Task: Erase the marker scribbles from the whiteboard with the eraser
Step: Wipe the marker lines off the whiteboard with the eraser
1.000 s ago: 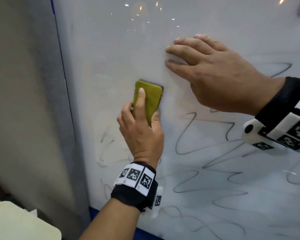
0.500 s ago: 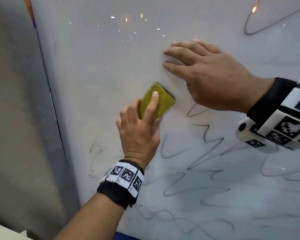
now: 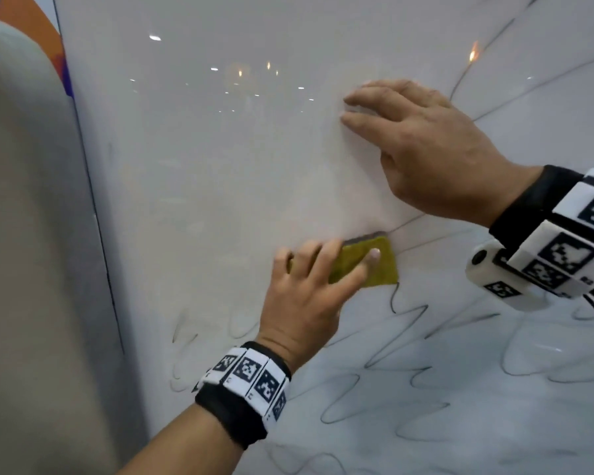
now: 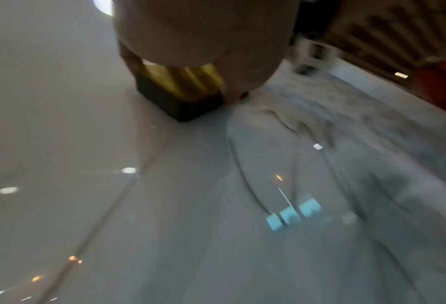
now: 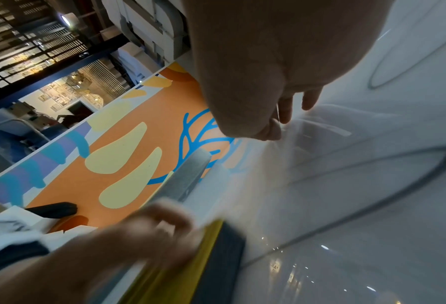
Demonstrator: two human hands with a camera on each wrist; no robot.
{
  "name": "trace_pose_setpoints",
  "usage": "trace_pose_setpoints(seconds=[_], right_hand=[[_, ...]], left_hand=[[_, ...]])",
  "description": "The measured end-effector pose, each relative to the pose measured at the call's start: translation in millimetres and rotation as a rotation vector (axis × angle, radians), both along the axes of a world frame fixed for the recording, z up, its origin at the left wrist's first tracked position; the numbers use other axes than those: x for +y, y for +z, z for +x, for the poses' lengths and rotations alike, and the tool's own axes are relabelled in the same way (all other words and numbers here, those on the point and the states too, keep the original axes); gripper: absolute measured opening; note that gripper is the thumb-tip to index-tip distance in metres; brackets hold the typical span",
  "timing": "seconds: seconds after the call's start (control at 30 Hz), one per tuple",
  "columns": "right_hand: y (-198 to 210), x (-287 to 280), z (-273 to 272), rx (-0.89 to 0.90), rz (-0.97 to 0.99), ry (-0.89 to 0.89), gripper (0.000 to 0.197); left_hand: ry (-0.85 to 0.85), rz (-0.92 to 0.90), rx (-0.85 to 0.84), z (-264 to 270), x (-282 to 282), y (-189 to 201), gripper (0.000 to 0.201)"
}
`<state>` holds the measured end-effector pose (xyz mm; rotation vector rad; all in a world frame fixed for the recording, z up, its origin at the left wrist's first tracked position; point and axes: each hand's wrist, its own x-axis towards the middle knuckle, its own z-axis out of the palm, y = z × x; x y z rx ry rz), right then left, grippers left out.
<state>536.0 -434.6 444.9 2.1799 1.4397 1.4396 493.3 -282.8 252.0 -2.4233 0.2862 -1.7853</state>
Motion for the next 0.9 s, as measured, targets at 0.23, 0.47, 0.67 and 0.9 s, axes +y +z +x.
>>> trace_pose_setpoints(seconds=[0.23,0.47,0.67,0.9], right_hand=[[20.1,-19.2,2.8,-0.047,0.021,0.001,0.05],[33.6,-46.0,5.0,-0.063,0.056,-0.024,0.047],[38.4,-48.6,3.4,-0.062,0.08,-0.007,0.048],[45.1,-47.4,1.8,-0.065,0.095,-0.005,0.048]], left_hand=[[0.0,-0.371,-0.072,2.7,-5.3,49.6,0.06],[-0.086,0.242,0.015,6.1,-18.7,17.3,0.069],[-0.034,-0.075,-0.066,7.1,-17.6,89.0,0.068],[-0.097,0.394,0.088,3.2,-22.0,77.2,0.07]])
